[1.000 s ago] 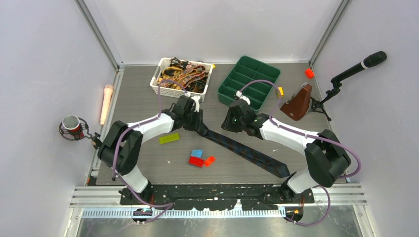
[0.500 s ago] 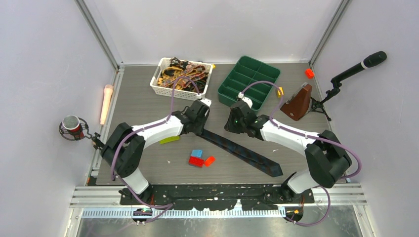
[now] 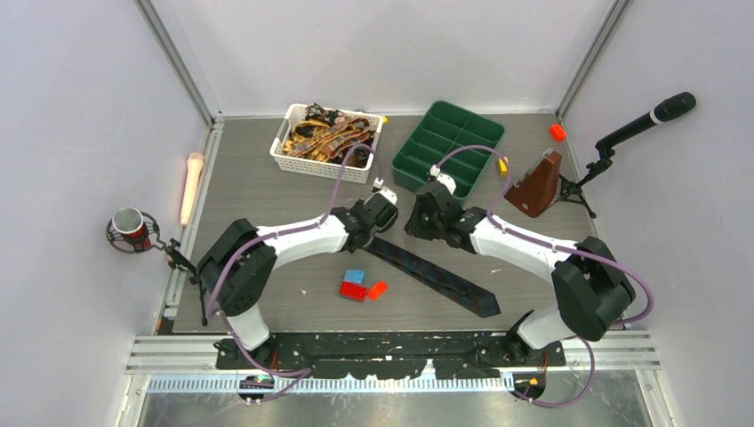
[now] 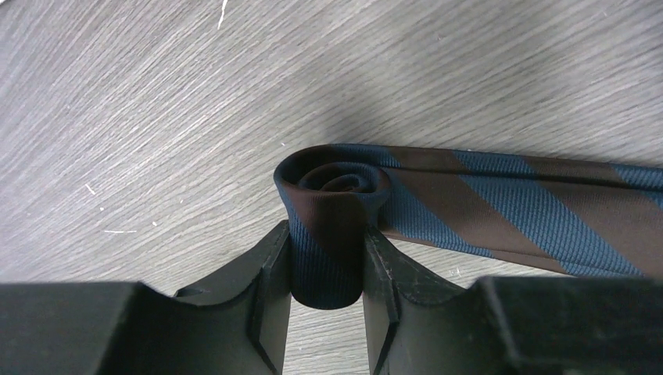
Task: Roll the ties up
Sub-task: Roll the tie at the center of the board.
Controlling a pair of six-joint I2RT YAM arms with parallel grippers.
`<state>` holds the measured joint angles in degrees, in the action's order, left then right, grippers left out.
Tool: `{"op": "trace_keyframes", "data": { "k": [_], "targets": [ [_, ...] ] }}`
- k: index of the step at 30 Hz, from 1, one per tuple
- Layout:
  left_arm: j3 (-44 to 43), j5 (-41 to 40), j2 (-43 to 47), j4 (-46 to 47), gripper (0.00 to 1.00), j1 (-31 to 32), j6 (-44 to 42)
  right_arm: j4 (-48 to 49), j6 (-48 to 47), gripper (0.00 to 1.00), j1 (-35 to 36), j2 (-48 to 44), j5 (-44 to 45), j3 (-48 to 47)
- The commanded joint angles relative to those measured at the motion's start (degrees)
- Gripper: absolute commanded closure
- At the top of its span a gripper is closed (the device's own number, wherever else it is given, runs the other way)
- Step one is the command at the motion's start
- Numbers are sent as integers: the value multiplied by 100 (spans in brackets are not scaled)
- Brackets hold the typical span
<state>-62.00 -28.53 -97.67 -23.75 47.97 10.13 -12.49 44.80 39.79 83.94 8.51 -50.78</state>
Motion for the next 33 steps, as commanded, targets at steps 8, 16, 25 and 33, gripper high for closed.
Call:
{"op": "trace_keyframes", "data": {
  "k": [8,16,25,33],
  "targets": [
    [-326,-862,-332,-253,48,435,-153,54,1,77,27,-151,140,-23],
    [-462,-733,-390,-326,38,644,5,58,-6,78,29,-112,133,-32],
    [-592,-776,-407,-485,38,796,33,54,31,78,29,-132,127,18],
    [-669,-692,-407,-598,38,922,144,56,36,77,29,-199,152,65]
  ]
}}
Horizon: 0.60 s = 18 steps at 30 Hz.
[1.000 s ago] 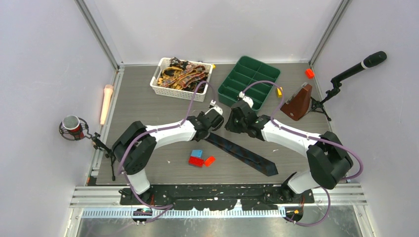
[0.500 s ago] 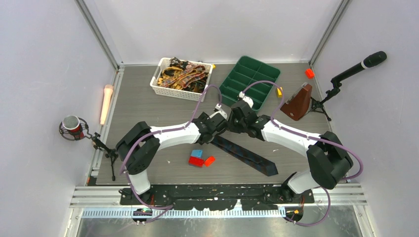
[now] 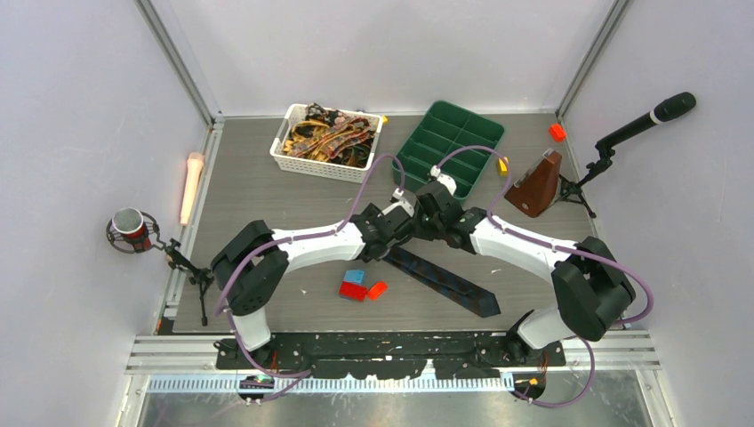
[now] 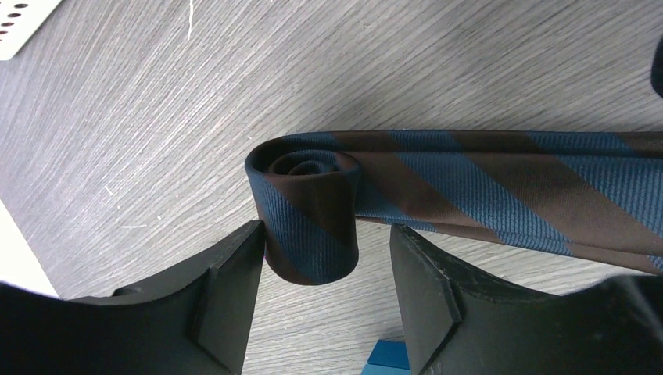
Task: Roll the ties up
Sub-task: Roll the tie at the center of the board.
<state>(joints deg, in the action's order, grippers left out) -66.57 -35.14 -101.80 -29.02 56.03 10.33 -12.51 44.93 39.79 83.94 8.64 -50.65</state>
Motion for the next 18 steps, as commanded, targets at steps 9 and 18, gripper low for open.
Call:
{"op": "trace_keyframes", "data": {
  "k": [9,18],
  "targets": [
    [-305,318,-19,-62,37,188,280,65,44,78,28,-236,193,73],
    [-256,732,8,115,43,189,403,63,47,78,32,-223,222,74]
  ]
}}
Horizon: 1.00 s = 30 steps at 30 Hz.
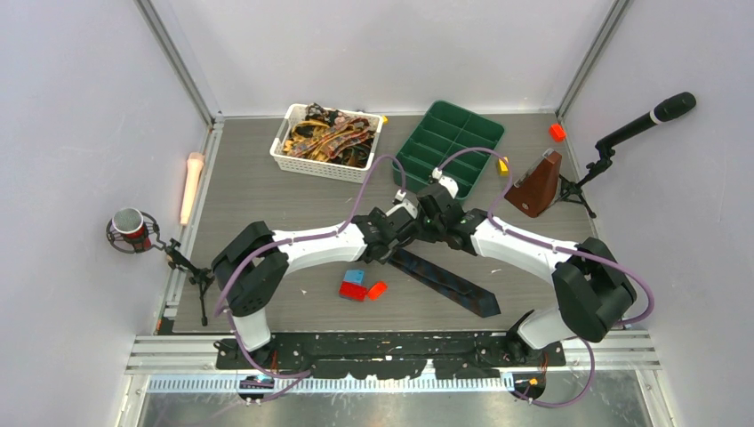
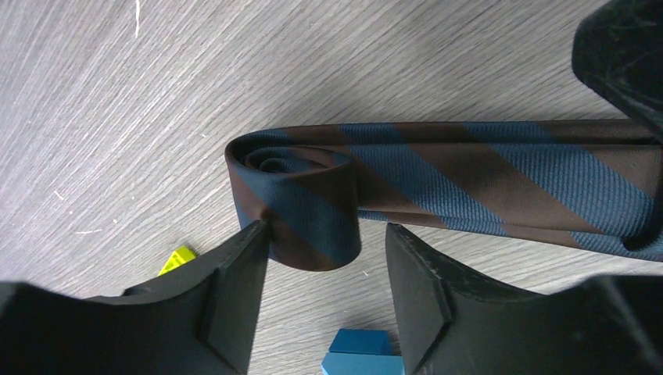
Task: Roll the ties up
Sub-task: Roll the tie at the center of the board.
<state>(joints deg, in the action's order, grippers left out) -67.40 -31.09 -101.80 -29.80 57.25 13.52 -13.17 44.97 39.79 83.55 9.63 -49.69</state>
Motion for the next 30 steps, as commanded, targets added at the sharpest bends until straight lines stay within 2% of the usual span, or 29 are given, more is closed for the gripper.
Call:
{"op": "trace_keyframes", "data": {
  "k": [1,9,13,19,30],
  "targets": [
    [-150,361,15,227,45,63,95,125,39,78,30,-186,125,-27],
    [-90,486,-36,357,54,58,101,122,42,78,29,-182,168,-41],
    [-92,466,-66,368,54,58,98,93,46,77,29,-224,228,-32],
    [23,496,152,567,41,58,142,85,92,77,29,-405,450,29],
    [237,598,669,937,38,7,132,139,95,78,29,-756,845,195]
  ]
}}
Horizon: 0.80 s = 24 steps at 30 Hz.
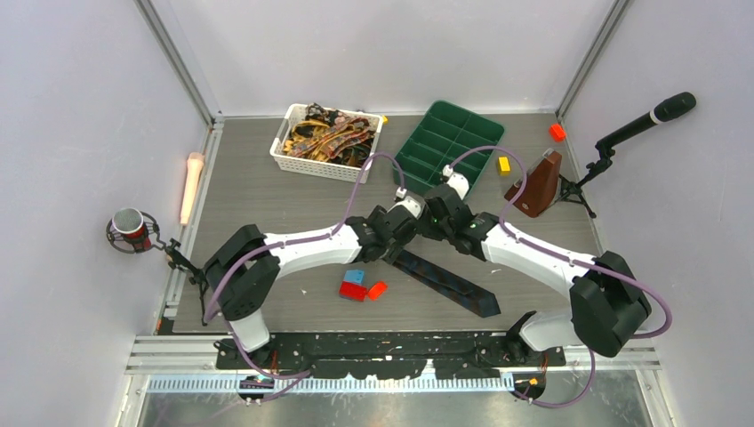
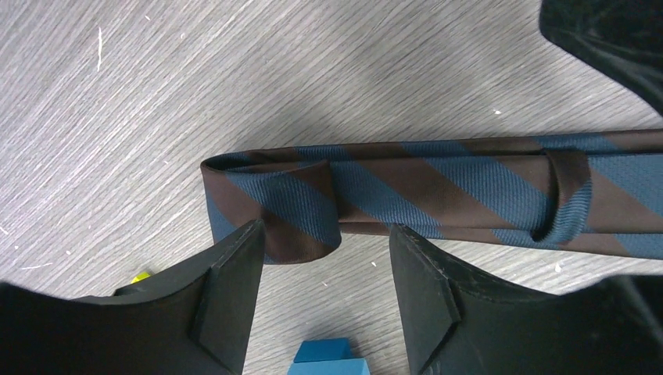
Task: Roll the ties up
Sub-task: Roll the tie at the center of the board.
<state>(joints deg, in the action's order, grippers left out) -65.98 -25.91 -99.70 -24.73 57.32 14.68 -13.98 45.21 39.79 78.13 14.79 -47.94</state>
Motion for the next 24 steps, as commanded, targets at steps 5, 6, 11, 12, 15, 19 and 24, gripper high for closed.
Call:
{"op": "trace_keyframes", "data": {
  "k": [5,6,11,12,15,19,24],
  "targets": [
    [317,126,766,641,38,-102,65,266,60,78,24,-240,303,33],
    [360,145,834,675,38,-151,88,348,54,78,28,-256,274,60],
    [728,656,1325,1095,39,-714,435,927,67,78,-54,-370,-300,350],
    [823,802,1420,1212,40,-877,548,1051,67,79,-65,-373,-388,375],
    [1157,1233,1716,1585,41,-1406,916,1223,-41,83,-81,-335,-763,408],
    [1575,2297,1895,2134,40,-2240,1307,1618,-97,94,-77,-221,-1123,450],
    [1633,3026,1744,2296,42,-2703,1255,1654,21,100,-77,546,-2119,-1]
  ]
}}
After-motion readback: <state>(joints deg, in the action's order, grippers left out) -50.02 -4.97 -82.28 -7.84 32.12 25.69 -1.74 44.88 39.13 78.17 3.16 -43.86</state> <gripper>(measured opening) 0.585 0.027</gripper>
